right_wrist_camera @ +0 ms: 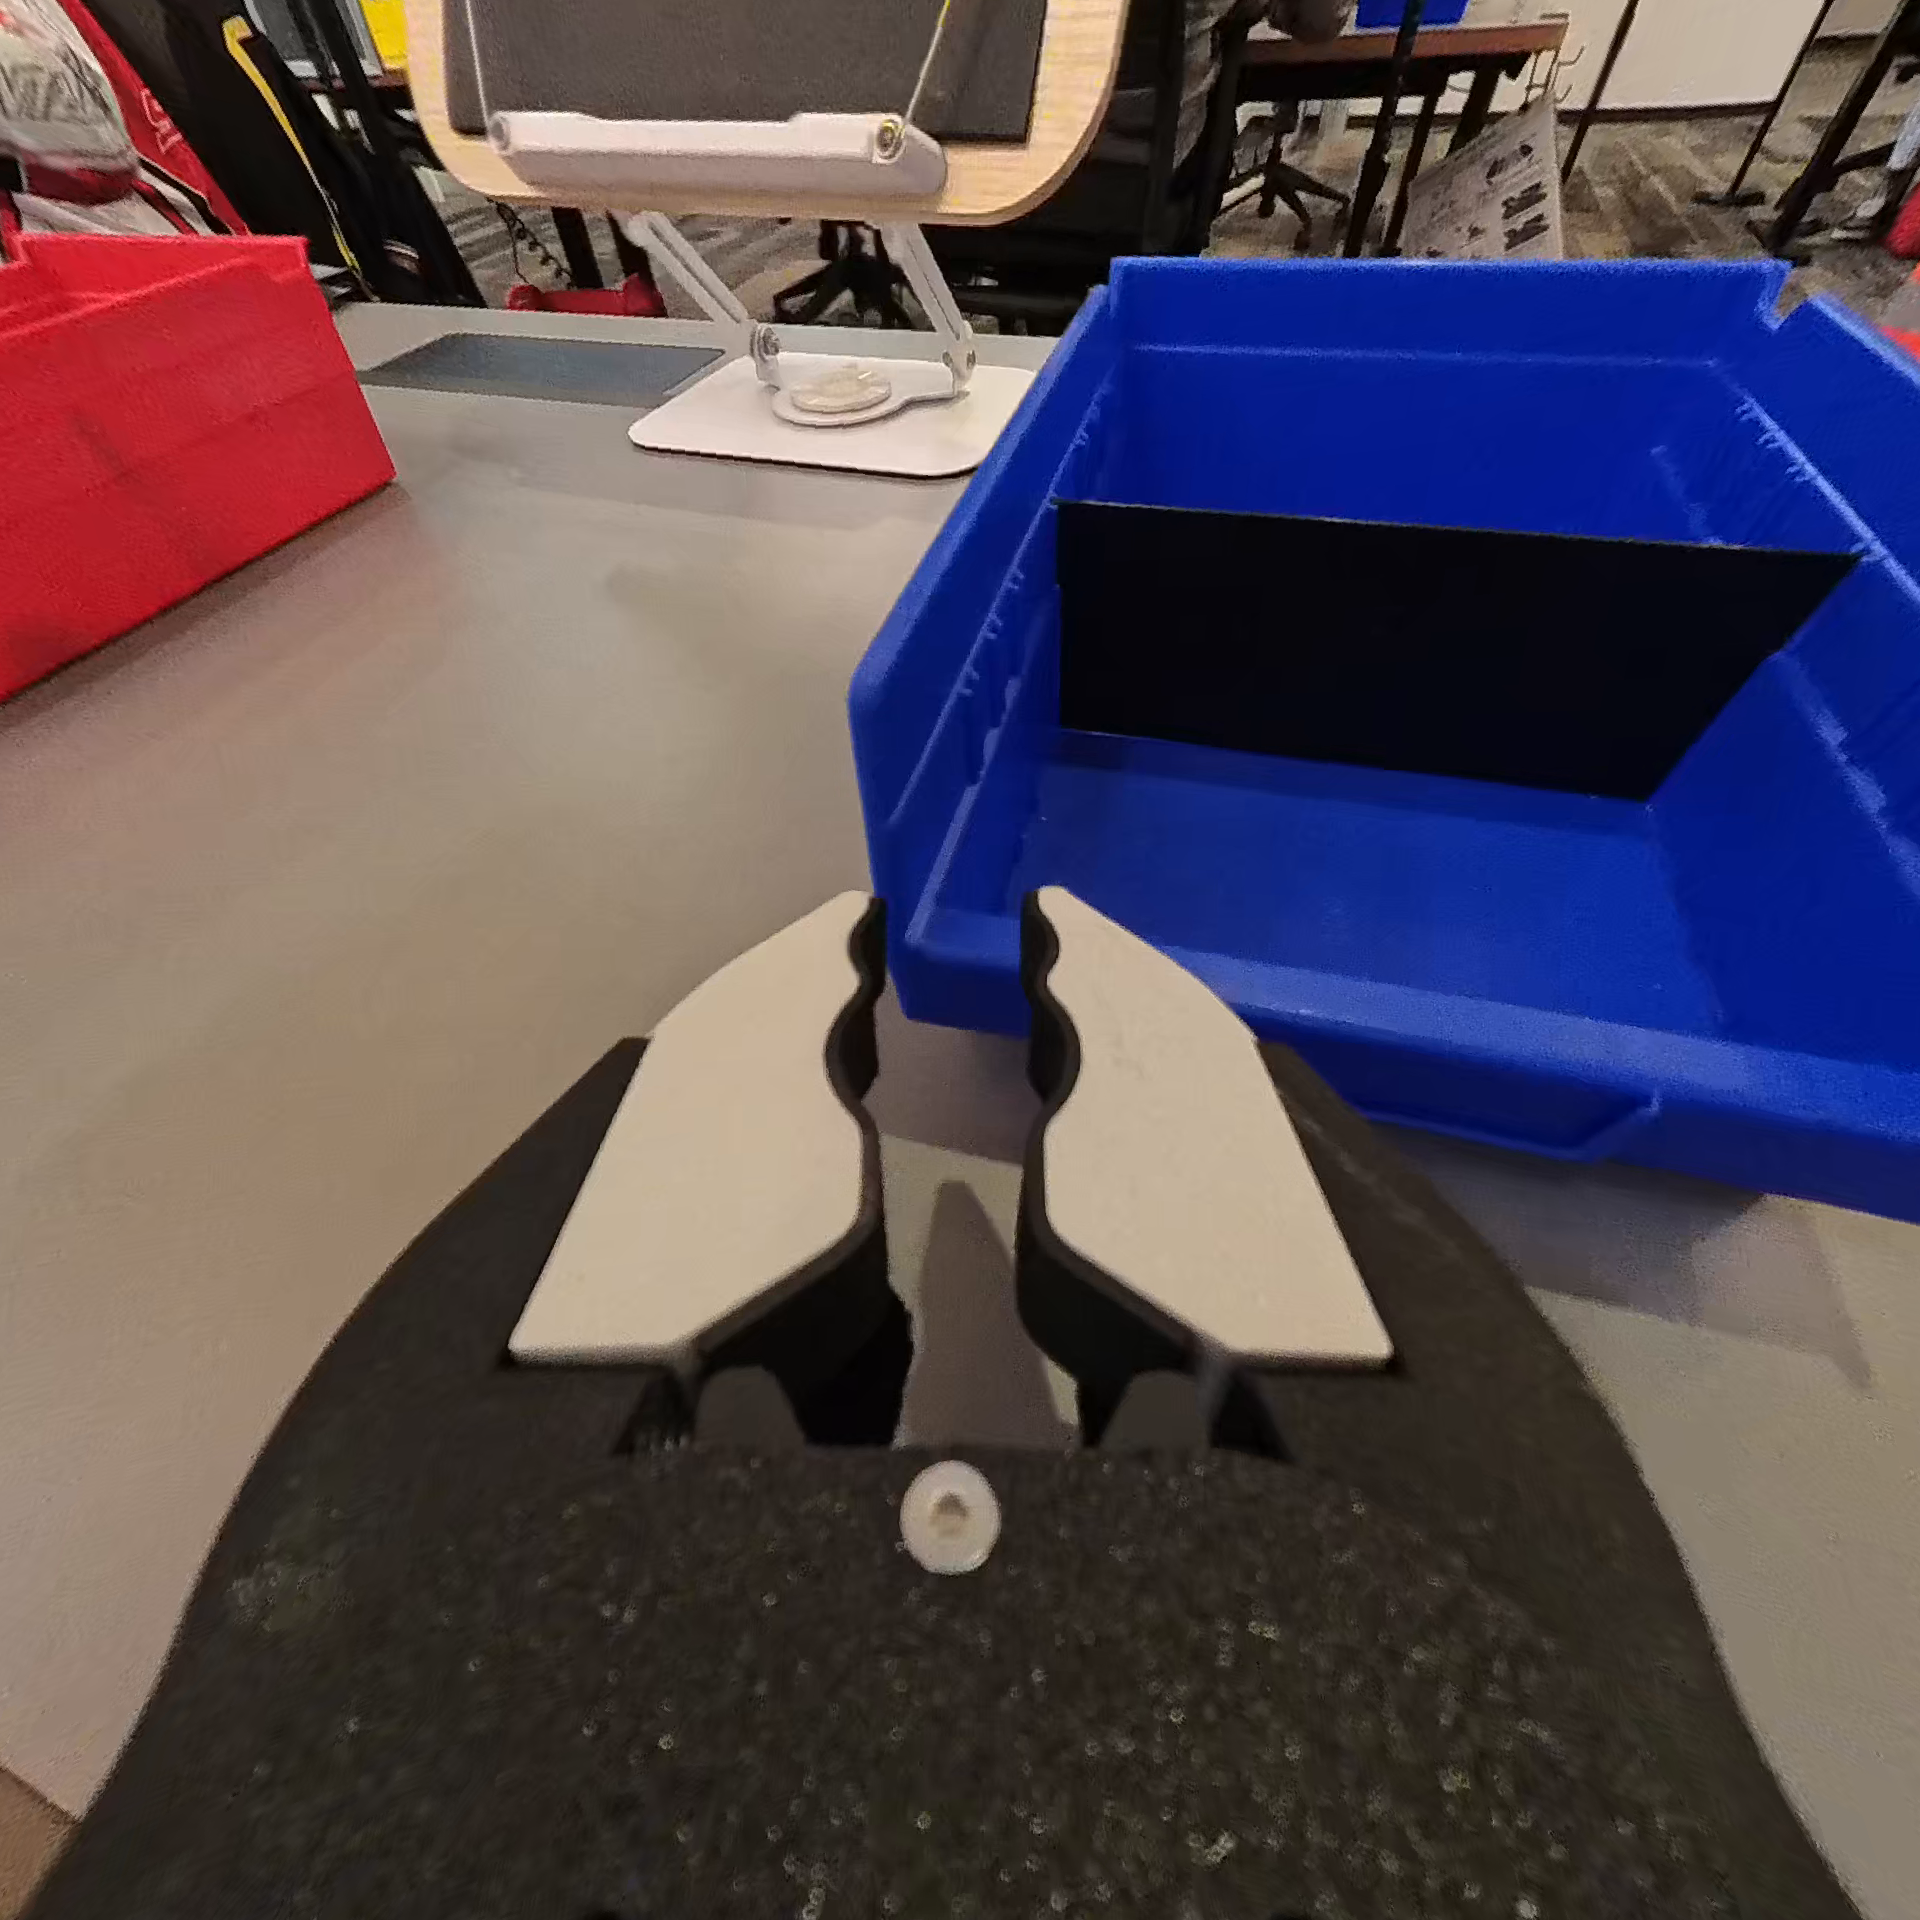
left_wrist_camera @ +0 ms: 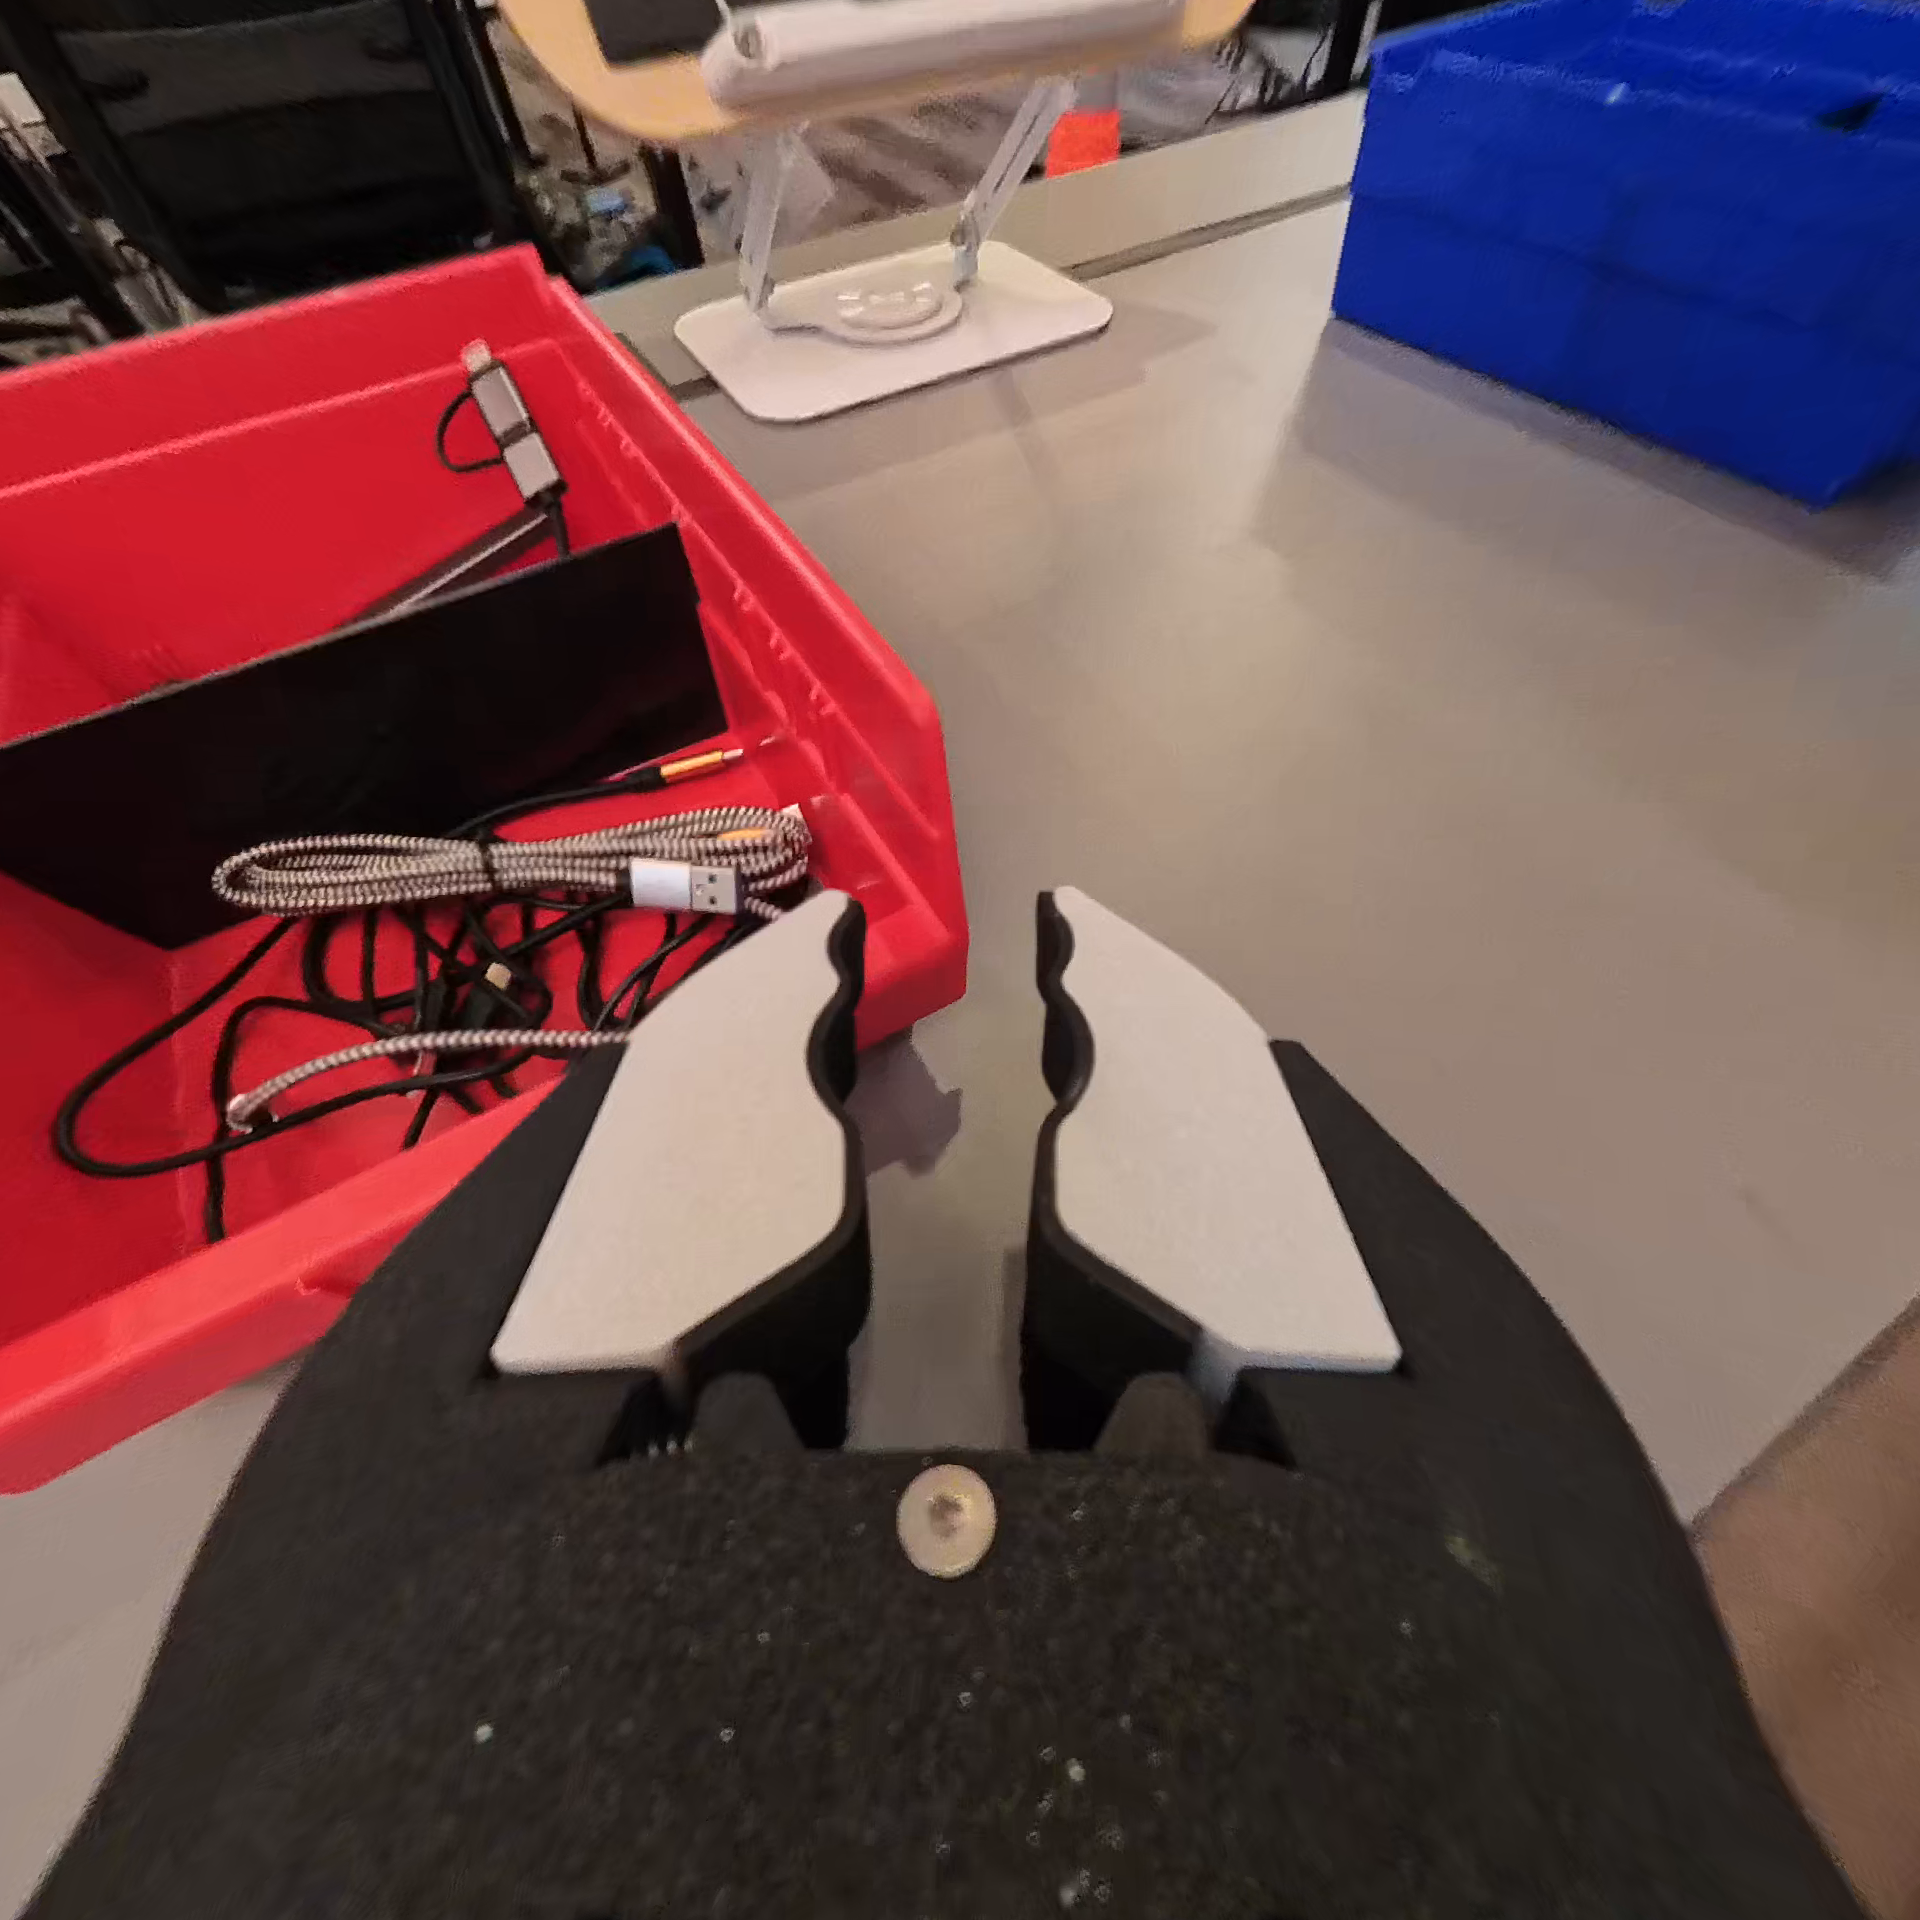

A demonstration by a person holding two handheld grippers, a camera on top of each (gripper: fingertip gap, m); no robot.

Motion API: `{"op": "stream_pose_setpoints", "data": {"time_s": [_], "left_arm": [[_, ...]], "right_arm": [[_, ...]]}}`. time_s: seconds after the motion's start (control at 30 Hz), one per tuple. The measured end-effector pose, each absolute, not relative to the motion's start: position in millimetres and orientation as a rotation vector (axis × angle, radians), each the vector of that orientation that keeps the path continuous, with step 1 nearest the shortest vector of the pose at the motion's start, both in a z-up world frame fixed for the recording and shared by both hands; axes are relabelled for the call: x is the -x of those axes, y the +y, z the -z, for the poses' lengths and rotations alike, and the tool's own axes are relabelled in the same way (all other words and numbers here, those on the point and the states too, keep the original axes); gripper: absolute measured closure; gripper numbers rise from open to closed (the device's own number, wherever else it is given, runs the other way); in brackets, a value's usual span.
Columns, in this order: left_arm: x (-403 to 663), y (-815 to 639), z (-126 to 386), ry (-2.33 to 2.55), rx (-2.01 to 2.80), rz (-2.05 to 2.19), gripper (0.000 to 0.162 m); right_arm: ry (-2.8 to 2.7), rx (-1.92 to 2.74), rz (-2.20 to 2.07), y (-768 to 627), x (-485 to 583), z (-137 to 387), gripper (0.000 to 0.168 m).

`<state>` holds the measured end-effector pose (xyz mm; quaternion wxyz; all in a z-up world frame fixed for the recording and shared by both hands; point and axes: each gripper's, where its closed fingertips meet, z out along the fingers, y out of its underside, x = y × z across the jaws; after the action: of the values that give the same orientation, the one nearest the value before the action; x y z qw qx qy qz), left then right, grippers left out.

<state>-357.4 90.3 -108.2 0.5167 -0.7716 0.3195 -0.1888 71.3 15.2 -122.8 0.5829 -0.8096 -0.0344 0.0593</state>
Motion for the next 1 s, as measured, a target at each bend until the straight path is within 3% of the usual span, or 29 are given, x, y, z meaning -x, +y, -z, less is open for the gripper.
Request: {"op": "stream_pose_setpoints", "data": {"time_s": [0.27, 0.67, 0.83, 1.0], "left_arm": [[381.4, 119.9, 77.4, 1.354, 1.829, 0.519, 0.134], [390.3, 195.2, 159.8, 2.286, 1.771, 0.138, 0.133], [393.2, 195.3, 173.7, 2.387, 1.707, 0.035, 0.134], [394.5, 201.0, 164.8, 2.293, 1.737, -0.009, 0.152]], "right_arm": [[-0.051, 1.842, -0.236, 24.8, -76.0, 117.2, 0.145], [-0.002, 1.74, -0.315, 23.8, -88.7, 99.9, 0.145], [-0.041, 1.762, -0.342, 27.6, -80.7, 105.7, 0.147], [-0.103, 1.784, -0.351, 28.0, -67.4, 109.5, 0.148]]}}
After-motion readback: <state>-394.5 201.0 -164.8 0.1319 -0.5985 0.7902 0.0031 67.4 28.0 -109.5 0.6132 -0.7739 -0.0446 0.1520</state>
